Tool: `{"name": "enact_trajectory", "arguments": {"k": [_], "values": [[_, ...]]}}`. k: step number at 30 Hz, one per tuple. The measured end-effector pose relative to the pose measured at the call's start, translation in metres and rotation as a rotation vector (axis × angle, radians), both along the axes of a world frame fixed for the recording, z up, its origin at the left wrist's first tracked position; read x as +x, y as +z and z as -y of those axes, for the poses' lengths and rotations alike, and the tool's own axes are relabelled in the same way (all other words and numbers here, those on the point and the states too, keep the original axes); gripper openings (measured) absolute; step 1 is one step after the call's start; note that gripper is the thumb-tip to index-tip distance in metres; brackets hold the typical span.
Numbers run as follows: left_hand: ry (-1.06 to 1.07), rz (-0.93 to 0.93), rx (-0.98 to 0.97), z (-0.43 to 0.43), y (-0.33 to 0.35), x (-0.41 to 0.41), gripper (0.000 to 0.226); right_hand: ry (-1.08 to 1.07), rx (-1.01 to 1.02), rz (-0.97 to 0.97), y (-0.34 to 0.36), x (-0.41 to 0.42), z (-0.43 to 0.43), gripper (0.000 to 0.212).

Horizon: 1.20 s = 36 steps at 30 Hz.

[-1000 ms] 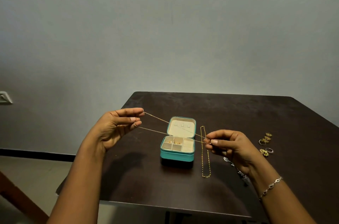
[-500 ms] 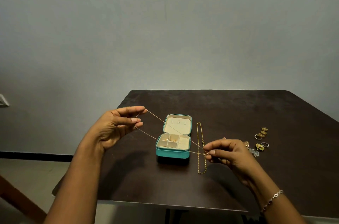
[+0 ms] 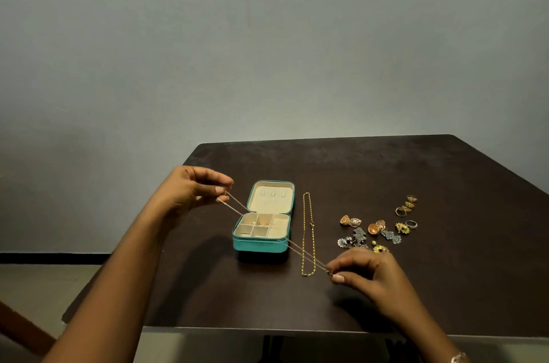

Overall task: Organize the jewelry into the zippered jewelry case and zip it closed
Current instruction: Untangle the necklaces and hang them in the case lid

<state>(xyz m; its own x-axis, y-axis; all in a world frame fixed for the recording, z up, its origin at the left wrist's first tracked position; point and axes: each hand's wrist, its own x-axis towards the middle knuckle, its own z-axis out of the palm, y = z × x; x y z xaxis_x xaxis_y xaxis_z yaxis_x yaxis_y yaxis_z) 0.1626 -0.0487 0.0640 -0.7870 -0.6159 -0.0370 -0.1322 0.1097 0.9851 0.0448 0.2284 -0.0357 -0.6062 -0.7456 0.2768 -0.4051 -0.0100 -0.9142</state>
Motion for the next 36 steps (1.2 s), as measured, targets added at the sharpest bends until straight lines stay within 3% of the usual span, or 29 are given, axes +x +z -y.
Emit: {"name": "enact_trajectory", "arguments": {"k": [4,6,10,15,18,28,36], "values": [[-0.029,0.049,-0.231,-0.006,0.004,-0.033,0.026,-0.076,-0.035,-0.261,-0.013,0.001,-0.007,0.007],[-0.031,0.042,-0.349,-0.013,0.002,-0.054,0.021,-0.138,-0.052,-0.438,-0.019,0.0,-0.008,0.011],[-0.031,0.069,-0.546,-0.023,-0.005,-0.097,0.026,-0.302,-0.064,-0.739,-0.036,0.001,-0.008,0.013],[-0.135,0.099,-0.612,-0.042,-0.011,-0.145,0.026,-0.45,-0.069,-0.951,-0.048,0.003,0.001,0.03],[-0.175,0.128,-0.644,-0.049,-0.014,-0.172,0.03,-0.395,-0.04,-1.108,-0.047,-0.001,0.009,0.019],[-0.238,0.205,-0.707,-0.046,-0.04,-0.216,0.03,-0.354,0.106,-1.111,-0.058,-0.014,0.029,0.008],[-0.32,0.306,-0.788,-0.044,-0.066,-0.232,0.009,-0.318,0.159,-1.067,-0.055,-0.013,0.028,0.012]]}}
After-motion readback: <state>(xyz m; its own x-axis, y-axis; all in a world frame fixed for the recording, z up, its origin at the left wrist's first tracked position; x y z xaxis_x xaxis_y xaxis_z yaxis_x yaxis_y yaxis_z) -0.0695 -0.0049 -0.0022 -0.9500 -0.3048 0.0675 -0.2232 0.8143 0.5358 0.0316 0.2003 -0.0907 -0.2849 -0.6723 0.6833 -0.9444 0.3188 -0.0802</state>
